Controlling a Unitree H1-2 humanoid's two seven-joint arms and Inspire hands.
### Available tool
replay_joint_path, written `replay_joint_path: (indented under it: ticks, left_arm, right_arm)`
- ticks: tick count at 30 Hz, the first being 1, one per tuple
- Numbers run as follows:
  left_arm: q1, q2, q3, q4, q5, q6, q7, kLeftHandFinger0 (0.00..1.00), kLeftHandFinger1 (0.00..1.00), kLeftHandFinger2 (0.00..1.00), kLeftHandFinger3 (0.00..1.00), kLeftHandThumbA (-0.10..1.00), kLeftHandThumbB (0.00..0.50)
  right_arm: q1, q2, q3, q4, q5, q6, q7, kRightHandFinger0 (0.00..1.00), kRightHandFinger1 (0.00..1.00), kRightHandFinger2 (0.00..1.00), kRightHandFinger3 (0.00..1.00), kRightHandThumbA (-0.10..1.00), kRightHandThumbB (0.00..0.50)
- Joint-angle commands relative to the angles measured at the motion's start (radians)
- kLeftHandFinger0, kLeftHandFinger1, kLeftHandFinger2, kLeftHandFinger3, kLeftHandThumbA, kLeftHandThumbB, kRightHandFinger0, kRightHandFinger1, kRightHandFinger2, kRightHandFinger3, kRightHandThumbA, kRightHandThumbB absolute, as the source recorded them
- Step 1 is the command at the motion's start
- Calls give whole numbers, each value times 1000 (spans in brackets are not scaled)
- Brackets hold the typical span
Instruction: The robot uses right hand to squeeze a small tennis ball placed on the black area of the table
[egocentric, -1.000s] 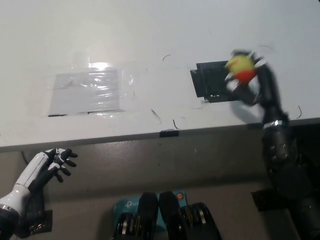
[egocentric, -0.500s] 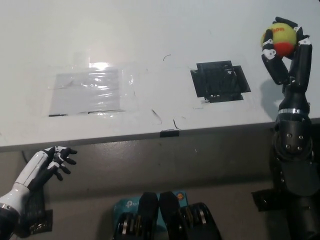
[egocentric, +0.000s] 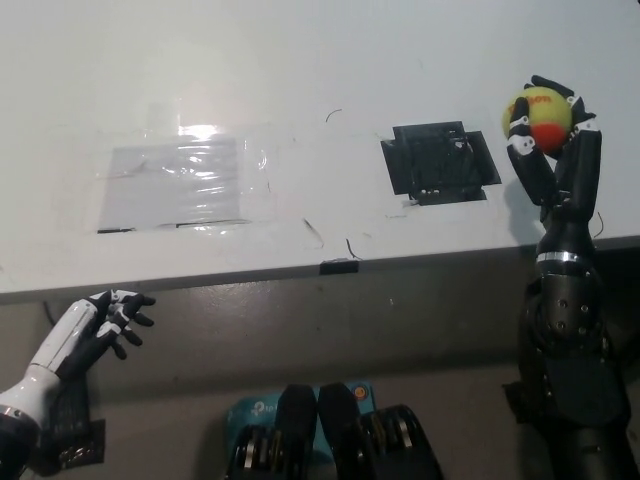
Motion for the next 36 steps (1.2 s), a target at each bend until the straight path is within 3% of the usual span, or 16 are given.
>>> replay_joint_path:
  ticks: [1,3,4,19,21,22,23,24,25,27,28,30,31,34,35,36]
  left_arm:
    - [-13,8,7,-28,0,-12,2,411,471,569,662,909,46]
    - [-15,10,5,-23,2,-13,1,413,463,555,659,925,63]
    - [-16,11,3,-14,5,-34,2,401,451,542,647,922,48]
    - [-11,7,8,-5,-13,-31,-4,423,469,552,647,936,104]
    - [-10,7,8,-9,-10,-30,-2,417,464,546,639,936,97]
    - [-10,7,9,-10,-11,-26,-2,417,465,548,640,934,101]
    - [-10,7,8,-11,-10,-26,-3,416,464,548,641,937,104]
    - [-11,16,5,-14,0,-23,-5,416,468,554,647,952,90]
    - [-12,16,5,-13,4,-22,-1,410,464,549,643,955,96]
    - [-9,16,10,-15,-5,-20,-5,401,458,540,637,927,83]
    - [-9,17,8,-22,-3,-14,-7,401,461,543,637,923,74]
    - [-10,18,5,-21,0,-13,-8,400,462,544,638,927,72]
    - [-11,19,3,-15,3,-21,-7,394,456,538,636,927,63]
    - [-8,19,2,-12,1,-31,-9,383,447,528,628,916,46]
    - [-9,20,-1,-11,9,-22,-8,385,452,533,631,919,59]
    - [-10,20,-1,-11,8,-25,-9,385,452,533,630,919,55]
  right_arm:
    - [-23,-4,0,-25,-9,-32,-13,0,0,172,158,-100,179]
    - [-22,-4,-2,-35,-2,-26,-9,0,0,160,144,-100,194]
    - [-20,-7,-2,-33,-3,-34,-8,0,0,155,141,-100,206]
    - [-22,-26,4,9,-47,-67,-34,0,0,132,121,-100,205]
    - [-33,-47,25,19,-86,-84,-29,0,0,184,177,-100,178]
    - [-45,-64,40,22,-74,-85,10,0,19,282,224,-100,102]
    - [-52,-74,50,22,-73,-79,27,0,22,321,251,-100,84]
    - [-80,-114,91,46,-135,-96,40,0,8,320,273,-100,22]
    - [-98,-146,125,48,-193,-71,44,0,0,302,293,-100,0]
    - [-112,-173,168,46,-236,-21,49,0,34,366,323,-100,0]
    - [-137,-209,211,52,-262,30,99,58,216,562,428,-100,43]
    - [-155,-237,248,63,-264,60,139,79,399,666,361,-100,50]
    - [-166,-252,276,76,-288,84,151,52,413,652,365,-100,48]
    - [-207,-294,367,128,-344,172,222,0,247,414,253,-100,0]
    - [-228,-310,420,160,-383,209,272,2,270,443,353,-100,0]
    - [-230,-314,431,162,-382,218,275,0,220,379,381,-100,0]
